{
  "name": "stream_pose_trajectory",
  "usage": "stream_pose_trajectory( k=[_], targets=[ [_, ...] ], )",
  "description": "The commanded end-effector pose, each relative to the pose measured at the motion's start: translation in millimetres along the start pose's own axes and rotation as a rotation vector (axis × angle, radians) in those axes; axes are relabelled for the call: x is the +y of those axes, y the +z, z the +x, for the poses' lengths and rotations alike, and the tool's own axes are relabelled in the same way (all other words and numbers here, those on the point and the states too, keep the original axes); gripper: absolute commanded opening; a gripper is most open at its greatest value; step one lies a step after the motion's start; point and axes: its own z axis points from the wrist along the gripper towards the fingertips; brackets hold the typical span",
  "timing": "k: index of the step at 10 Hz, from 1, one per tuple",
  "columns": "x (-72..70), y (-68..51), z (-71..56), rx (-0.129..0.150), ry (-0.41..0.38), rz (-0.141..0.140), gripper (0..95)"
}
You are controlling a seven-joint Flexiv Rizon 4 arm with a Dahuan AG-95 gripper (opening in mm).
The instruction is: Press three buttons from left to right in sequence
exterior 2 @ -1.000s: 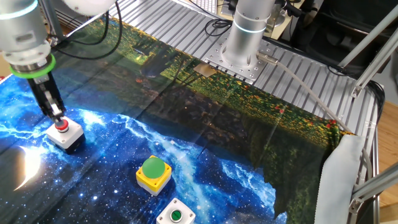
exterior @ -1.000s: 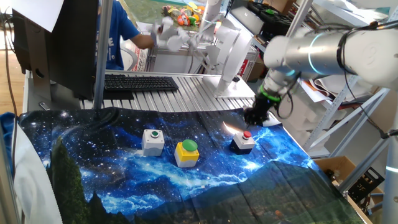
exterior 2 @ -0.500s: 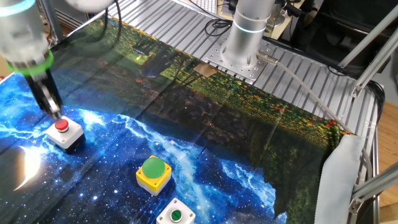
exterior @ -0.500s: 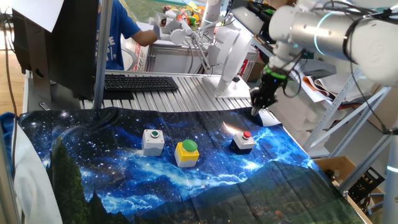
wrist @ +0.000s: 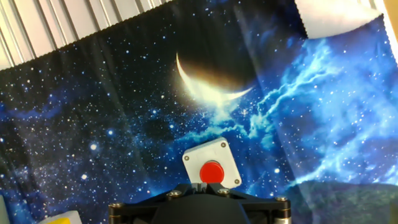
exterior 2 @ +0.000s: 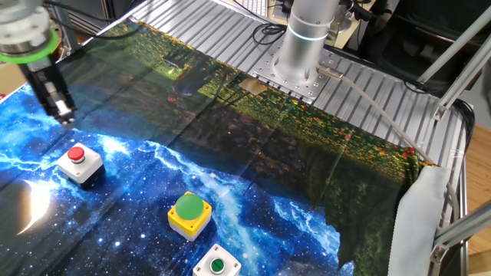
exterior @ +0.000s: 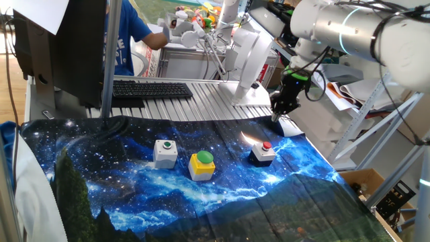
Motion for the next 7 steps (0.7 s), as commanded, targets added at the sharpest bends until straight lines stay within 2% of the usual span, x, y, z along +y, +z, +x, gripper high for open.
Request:
stream_pose_trajectory(
  k=[1, 2, 5, 7],
  targets=[
    [6.2, -0.3, 4.4, 0.012, 0.009, -0.013, 0.0],
    [7.0, -0.2, 4.5, 0.015, 0.011, -0.024, 0.0],
    [8.5, 0.7, 3.3, 0.018, 0.03, -0.024, 0.0],
    [9.0, 0.5, 2.4, 0.026, 0.037, -0.039, 0.0]
  ],
)
